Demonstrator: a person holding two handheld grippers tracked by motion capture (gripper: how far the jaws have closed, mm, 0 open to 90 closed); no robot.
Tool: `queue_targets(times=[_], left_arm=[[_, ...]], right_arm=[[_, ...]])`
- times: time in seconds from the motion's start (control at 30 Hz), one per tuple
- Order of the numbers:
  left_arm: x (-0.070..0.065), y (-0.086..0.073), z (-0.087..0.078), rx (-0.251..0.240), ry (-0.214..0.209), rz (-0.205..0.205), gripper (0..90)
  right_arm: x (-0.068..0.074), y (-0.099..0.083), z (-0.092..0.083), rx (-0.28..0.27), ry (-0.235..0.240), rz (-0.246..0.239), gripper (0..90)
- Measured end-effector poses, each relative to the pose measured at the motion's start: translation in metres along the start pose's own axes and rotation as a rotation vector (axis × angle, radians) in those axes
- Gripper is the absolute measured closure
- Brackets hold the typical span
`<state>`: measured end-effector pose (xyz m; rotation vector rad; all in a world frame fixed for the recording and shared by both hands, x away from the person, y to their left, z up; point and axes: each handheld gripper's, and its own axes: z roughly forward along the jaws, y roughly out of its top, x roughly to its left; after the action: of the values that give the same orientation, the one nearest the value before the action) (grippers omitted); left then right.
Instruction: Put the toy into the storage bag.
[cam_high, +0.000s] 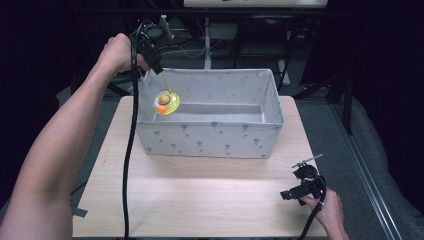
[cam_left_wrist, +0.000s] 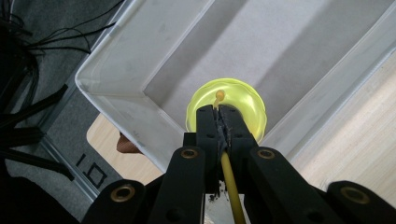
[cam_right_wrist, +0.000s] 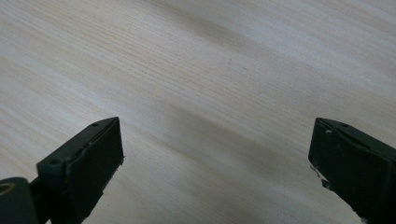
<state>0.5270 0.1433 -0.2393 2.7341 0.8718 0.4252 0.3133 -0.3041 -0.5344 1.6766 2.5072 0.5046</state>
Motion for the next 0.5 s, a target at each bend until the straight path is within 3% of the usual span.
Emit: queue_targets(times=[0.5], left_arm=[[0.003,-0.012,0.032,-0.015,-0.04,-0.019,87.9]], right_arm=[[0.0,0.0,0.001,-0.002,0.006,0.0,2.9]])
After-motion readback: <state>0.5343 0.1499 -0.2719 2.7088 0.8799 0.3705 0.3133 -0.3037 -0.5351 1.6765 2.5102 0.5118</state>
